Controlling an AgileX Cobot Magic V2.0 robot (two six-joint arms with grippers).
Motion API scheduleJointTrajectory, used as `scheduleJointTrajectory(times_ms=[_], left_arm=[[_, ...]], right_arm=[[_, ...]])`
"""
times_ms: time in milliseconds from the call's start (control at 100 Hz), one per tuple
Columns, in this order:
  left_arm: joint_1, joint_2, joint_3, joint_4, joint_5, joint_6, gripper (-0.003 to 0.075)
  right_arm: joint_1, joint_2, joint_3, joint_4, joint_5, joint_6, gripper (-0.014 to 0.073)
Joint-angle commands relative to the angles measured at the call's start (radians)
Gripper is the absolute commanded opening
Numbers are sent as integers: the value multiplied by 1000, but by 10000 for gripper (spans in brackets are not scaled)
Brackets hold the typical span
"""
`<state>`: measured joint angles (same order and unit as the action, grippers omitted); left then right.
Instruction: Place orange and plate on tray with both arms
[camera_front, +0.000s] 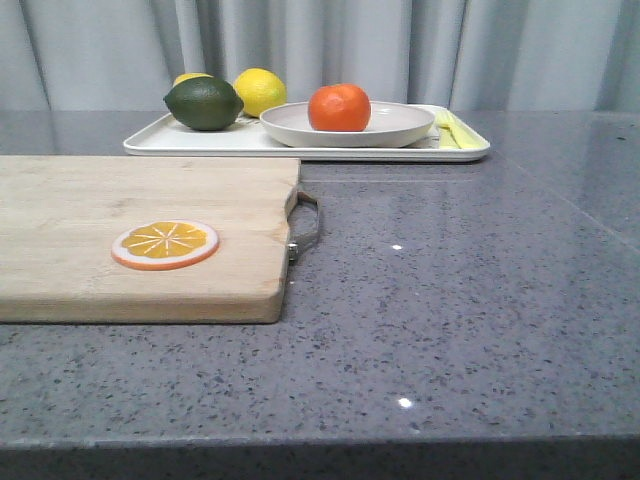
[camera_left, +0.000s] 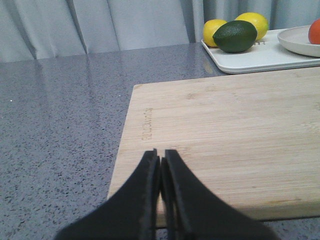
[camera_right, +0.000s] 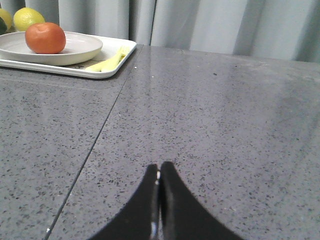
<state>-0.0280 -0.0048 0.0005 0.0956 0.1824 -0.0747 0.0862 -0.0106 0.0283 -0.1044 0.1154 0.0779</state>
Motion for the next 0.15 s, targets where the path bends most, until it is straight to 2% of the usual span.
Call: scheduleJointTrajectory(times_ms=[0,140], left_arm=[[3,-33,10,-9,-80,0,-20],[3,-33,10,-9,-80,0,-20]], right_arm=[[-6,-9,-22,-16,-84,-2,-102],[-6,-9,-22,-16,-84,-2,-102]])
